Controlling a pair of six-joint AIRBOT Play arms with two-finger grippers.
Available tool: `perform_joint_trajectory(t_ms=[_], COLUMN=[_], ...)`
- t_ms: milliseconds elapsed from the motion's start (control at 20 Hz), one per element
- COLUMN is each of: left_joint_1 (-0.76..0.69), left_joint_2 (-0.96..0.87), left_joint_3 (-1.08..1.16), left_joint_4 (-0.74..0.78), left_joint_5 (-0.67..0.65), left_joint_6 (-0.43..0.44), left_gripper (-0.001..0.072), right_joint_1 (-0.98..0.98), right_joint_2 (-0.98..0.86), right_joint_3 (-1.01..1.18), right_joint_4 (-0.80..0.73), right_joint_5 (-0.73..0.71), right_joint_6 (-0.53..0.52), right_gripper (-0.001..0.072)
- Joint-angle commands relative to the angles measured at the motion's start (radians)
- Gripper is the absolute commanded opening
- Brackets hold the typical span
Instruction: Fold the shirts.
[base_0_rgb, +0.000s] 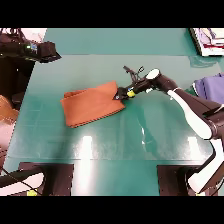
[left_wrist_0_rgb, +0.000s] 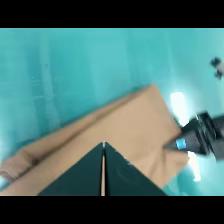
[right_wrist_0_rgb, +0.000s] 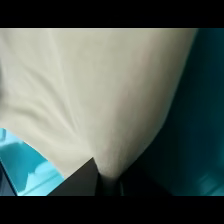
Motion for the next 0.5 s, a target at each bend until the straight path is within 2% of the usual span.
perform_joint_trajectory(t_ms=[0, 250, 450], left_joint_1=[-0.074, -0.208, -0.286], left_joint_2=[0.000, 0.000, 0.000], left_joint_3=[0.000, 0.000, 0.000], left_joint_4=[-0.012, -0.012, -0.012], left_joint_5=[0.008, 0.095, 0.203], left_joint_6=[0.000, 0.000, 0.000], left_gripper=[0.0024, 0.0025, 0.0024], right_joint_1=[-0.122, -0.489, -0.785], right_joint_2=[0.071, 0.280, 0.378], right_joint_3=[0.027, 0.027, 0.027], right_joint_4=[-0.009, -0.132, -0.132], right_joint_5=[-0.013, -0.012, -0.051], right_joint_6=[0.011, 0.020, 0.019], right_gripper=[0.0020, 0.0020, 0.0020])
